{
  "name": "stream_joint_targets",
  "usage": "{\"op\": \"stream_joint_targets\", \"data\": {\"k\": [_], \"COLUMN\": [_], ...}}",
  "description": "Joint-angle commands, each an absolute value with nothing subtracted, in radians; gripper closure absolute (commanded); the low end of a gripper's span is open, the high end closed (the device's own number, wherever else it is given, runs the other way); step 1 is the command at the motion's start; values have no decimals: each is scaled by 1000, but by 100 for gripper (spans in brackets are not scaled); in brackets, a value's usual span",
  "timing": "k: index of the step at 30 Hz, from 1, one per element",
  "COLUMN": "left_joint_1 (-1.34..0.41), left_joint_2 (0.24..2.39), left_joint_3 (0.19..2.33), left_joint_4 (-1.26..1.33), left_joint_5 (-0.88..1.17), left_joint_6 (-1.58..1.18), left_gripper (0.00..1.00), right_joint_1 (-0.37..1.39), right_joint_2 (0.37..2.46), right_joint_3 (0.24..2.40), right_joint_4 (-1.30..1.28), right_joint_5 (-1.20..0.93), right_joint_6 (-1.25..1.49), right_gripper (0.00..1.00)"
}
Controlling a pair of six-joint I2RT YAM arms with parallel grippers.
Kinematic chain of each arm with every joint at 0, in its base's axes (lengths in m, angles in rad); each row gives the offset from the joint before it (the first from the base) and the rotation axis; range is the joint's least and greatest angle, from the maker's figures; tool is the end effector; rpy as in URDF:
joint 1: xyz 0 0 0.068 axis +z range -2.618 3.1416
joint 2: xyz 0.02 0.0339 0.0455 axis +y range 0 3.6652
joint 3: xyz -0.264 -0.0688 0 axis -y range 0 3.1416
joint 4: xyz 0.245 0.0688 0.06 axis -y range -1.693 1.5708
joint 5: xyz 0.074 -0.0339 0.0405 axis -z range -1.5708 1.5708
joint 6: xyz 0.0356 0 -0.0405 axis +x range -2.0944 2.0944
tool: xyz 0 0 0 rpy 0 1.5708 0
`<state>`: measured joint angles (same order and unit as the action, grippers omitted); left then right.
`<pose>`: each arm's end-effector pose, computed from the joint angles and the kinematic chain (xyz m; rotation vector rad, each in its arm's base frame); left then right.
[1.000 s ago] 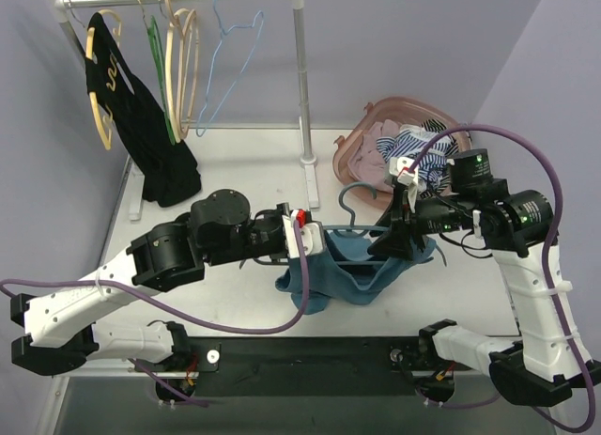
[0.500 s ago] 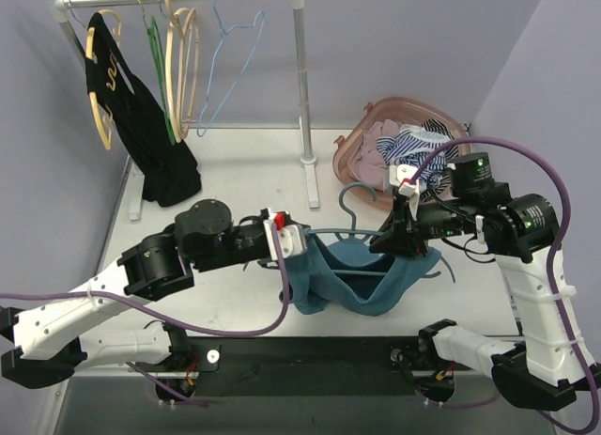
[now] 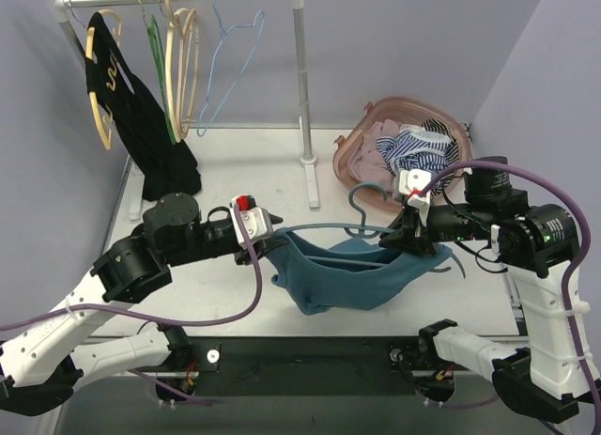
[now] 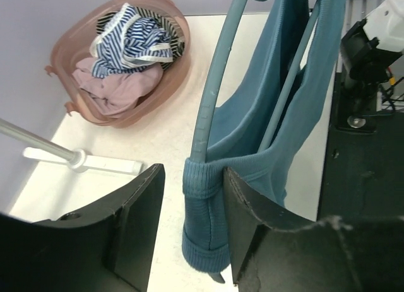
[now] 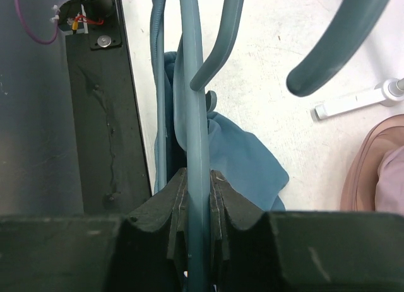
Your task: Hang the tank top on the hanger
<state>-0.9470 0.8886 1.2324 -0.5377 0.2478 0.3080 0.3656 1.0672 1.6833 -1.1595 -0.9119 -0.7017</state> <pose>0.0925 -0.1435 0.4366 1.2060 1.3486 -0.6779 0.1206 0.0763 0.4857 -1.4130 1.3625 0.7362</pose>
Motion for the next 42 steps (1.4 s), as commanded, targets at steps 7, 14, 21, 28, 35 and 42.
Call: {"op": "stream_joint_targets", "data": {"k": [7,14,21,28,35,42], "left_joint_1": [-911,-859,-804,-799,-798,-798], "left_joint_2": [962,914,953,985,916,789], "left_joint_3": [1341,1330,1304,1273,1240,1138], "left_joint_4": [-604,-693,-664,-664,-729,-735], "left_joint_5": [422,572,753,864,651,419], "left_joint_6": [252,172,88,14,14,-84], "left_gripper": [39,24,26,42,100,100], "right_joint_1": [367,377,408,410,403,322], "right_joint_2": [1054,1049,1058,1072,1065,1066], "right_joint_3": [1689,1667,1644,1657,1641,1646], "right_joint_4": [-1167,-1184,-1186,-1180,-1151,-956], "right_joint_5": [-959,-1028,-1072,-1055,-1055,-1071], "right_joint_6": [-750,-788,-807,-813,-763,-438], "right_gripper": [100,100,100,100,99,34]}}
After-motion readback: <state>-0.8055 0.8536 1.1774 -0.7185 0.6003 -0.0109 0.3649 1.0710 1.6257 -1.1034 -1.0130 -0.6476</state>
